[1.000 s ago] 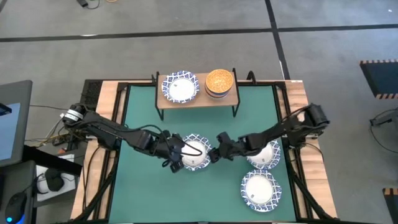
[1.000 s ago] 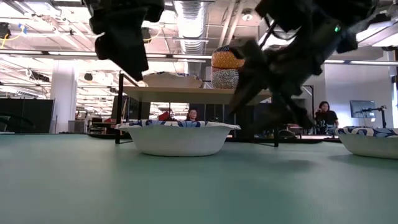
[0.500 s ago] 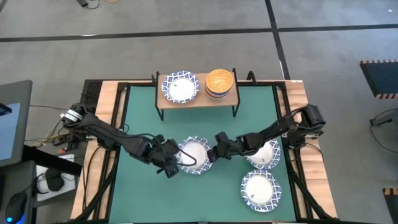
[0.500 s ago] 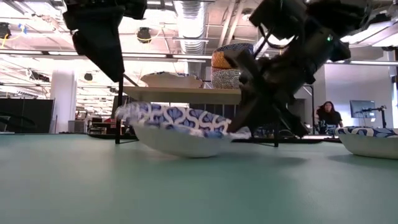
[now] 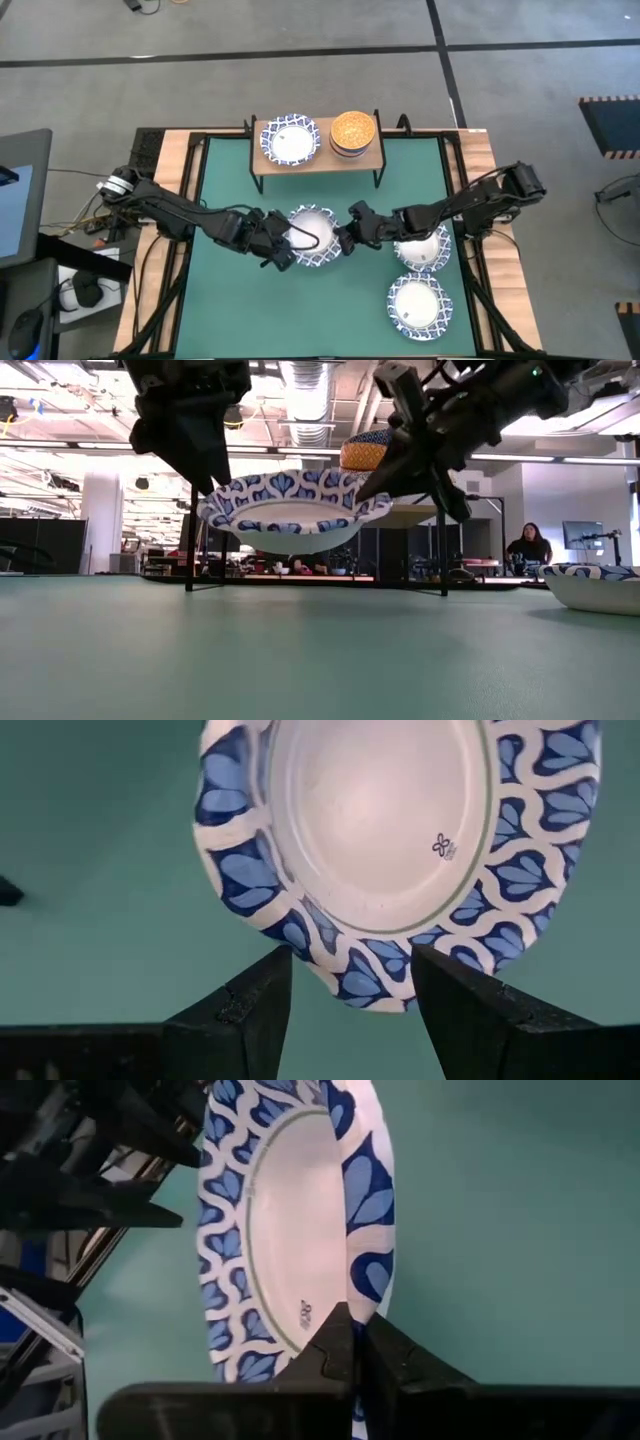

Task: Place and stack bowls onto a shelf
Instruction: Stack the white bowl on top of the white bowl on the shelf

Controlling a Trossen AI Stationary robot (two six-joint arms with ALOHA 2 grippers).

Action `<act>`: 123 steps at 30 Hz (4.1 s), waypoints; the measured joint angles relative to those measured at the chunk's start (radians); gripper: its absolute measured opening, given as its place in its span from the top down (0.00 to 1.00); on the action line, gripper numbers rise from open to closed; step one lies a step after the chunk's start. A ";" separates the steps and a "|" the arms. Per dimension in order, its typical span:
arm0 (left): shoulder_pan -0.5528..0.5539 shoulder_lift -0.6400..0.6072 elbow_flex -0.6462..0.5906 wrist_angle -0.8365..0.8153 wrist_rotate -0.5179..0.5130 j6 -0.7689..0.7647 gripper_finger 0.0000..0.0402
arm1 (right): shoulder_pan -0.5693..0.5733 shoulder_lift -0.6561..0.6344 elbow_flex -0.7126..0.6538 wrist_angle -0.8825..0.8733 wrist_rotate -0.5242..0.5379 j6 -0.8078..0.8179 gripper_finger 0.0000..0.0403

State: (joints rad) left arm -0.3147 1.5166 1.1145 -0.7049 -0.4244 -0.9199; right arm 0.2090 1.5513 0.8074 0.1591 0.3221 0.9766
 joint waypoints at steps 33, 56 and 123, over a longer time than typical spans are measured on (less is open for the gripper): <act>0.092 -0.138 0.001 0.035 -0.040 0.154 0.97 | 0.013 -0.036 0.001 0.121 0.021 0.017 0.88; 0.293 -0.513 0.001 0.001 -0.342 0.113 1.00 | -0.135 -0.498 0.002 0.116 0.015 -0.586 0.71; 0.822 -0.304 0.000 0.122 0.122 0.263 0.62 | -0.317 -0.707 0.001 -0.454 -0.034 -0.475 0.71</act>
State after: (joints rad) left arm 0.5071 1.2127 1.1149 -0.5827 -0.3021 -0.6573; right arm -0.1078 0.8443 0.8085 -0.2948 0.2877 0.5012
